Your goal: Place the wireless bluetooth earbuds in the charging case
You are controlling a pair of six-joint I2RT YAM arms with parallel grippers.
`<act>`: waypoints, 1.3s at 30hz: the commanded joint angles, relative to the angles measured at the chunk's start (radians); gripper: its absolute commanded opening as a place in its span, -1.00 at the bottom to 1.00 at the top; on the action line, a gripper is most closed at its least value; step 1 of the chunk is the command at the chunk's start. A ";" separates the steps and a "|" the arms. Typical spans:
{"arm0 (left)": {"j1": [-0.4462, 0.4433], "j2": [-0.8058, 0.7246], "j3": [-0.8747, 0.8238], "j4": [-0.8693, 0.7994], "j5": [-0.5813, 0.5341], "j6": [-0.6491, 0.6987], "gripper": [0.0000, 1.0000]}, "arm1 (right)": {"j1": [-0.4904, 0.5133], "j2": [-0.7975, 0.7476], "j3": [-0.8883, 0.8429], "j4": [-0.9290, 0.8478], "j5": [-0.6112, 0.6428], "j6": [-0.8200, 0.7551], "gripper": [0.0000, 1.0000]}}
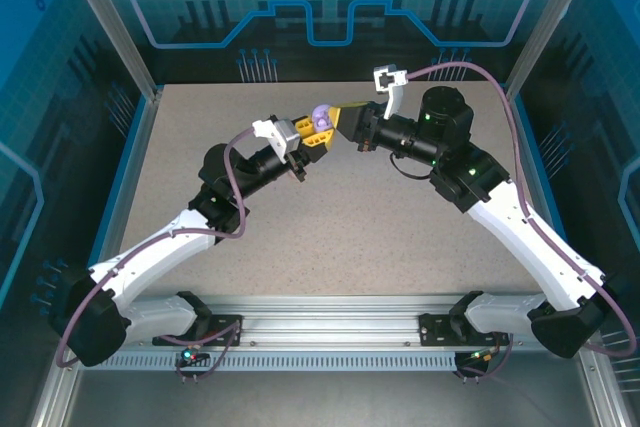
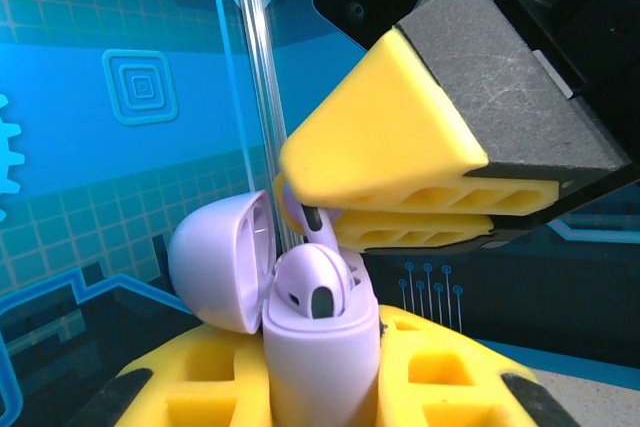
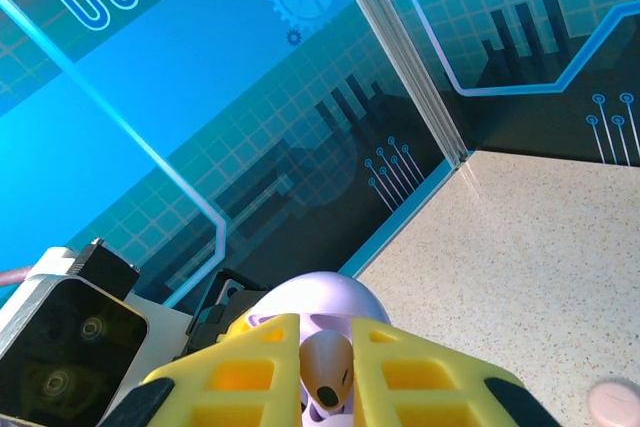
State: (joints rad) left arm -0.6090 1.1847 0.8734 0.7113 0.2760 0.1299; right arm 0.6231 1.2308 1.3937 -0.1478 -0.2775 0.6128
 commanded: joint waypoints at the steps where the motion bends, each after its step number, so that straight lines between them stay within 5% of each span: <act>1: -0.008 -0.005 0.042 0.046 -0.007 -0.004 -1.00 | -0.018 0.006 -0.005 -0.004 -0.023 -0.002 -0.68; 12: -0.009 -0.005 0.044 0.043 -0.008 -0.004 -1.00 | -0.017 0.029 0.014 -0.044 -0.034 -0.015 -0.63; 22: -0.009 -0.007 0.034 0.043 -0.007 -0.007 -1.00 | -0.018 0.050 0.053 -0.065 -0.020 -0.012 -0.33; 25: -0.008 -0.008 0.035 0.043 -0.008 -0.007 -1.00 | -0.018 0.056 0.067 -0.072 -0.016 -0.014 -0.21; 30: -0.009 -0.005 0.033 0.040 -0.010 -0.007 -1.00 | -0.024 0.039 0.097 -0.096 -0.002 -0.021 0.27; 39: -0.008 -0.003 0.018 0.046 -0.014 -0.014 -1.00 | -0.046 -0.057 0.111 -0.152 0.047 -0.040 0.59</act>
State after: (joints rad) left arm -0.6117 1.1851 0.8745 0.7090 0.2584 0.1295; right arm 0.5919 1.2247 1.4662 -0.2726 -0.2611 0.5896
